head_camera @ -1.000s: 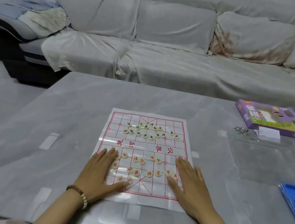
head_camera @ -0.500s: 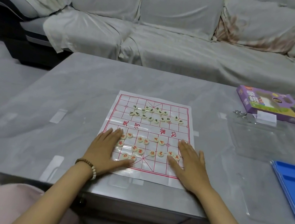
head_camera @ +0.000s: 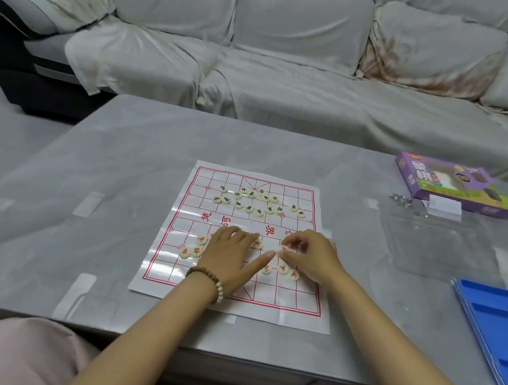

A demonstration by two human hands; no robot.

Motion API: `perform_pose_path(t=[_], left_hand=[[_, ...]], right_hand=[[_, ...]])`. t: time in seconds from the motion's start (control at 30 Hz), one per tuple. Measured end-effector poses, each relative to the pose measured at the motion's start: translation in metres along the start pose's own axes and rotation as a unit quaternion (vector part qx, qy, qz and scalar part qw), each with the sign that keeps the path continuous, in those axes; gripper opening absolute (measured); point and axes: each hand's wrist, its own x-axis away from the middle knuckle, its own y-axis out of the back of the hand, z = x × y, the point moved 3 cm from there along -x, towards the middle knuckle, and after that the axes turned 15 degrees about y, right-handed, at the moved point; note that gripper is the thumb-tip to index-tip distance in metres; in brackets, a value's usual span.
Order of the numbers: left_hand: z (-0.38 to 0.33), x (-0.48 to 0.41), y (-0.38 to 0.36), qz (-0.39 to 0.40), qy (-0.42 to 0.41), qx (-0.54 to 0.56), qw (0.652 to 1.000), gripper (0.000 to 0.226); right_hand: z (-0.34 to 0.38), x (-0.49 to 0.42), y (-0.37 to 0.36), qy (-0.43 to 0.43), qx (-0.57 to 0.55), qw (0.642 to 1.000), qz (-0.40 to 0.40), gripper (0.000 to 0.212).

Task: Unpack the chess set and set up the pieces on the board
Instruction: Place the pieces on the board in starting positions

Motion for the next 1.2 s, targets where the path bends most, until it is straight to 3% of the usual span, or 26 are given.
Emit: perform_pose_path(t=[0.13, 0.3, 0.43, 0.53, 0.73, 0.87, 1.2], left_hand=[[-0.002, -0.023, 0.003, -0.011, 0.020, -0.025, 0.999, 0.055], [-0.014, -0.040, 0.004, 0.006, 0.038, 0.010, 0.999, 0.035], [-0.026, -0.042, -0.001, 0.008, 0.025, 0.039, 0.999, 0.027], [-0.034, -0.041, -0.010, 0.031, 0.021, 0.101, 0.994, 0.028], [-0.037, -0.040, -0.014, 0.016, -0.003, 0.121, 0.992, 0.034], [-0.026, -0.043, -0.014, 0.026, 0.015, 0.164, 0.986, 0.030], [-0.030, -0.042, -0.008, 0.022, -0.004, 0.112, 0.993, 0.027]], right_hand=[[-0.039, 0.024, 0.021, -0.035, -0.003, 0.999, -0.018, 0.019], [-0.057, 0.043, 0.020, -0.005, -0.063, 0.998, 0.001, 0.041], [-0.061, 0.044, 0.014, 0.021, -0.049, 0.997, -0.056, 0.030], [-0.060, 0.044, 0.011, 0.031, -0.034, 0.994, -0.103, 0.020], [-0.062, 0.042, 0.010, 0.030, -0.024, 0.994, -0.099, 0.029], [-0.062, 0.042, 0.008, 0.029, -0.029, 0.993, -0.114, 0.023], [-0.061, 0.045, 0.010, 0.032, -0.045, 0.991, -0.122, 0.021]])
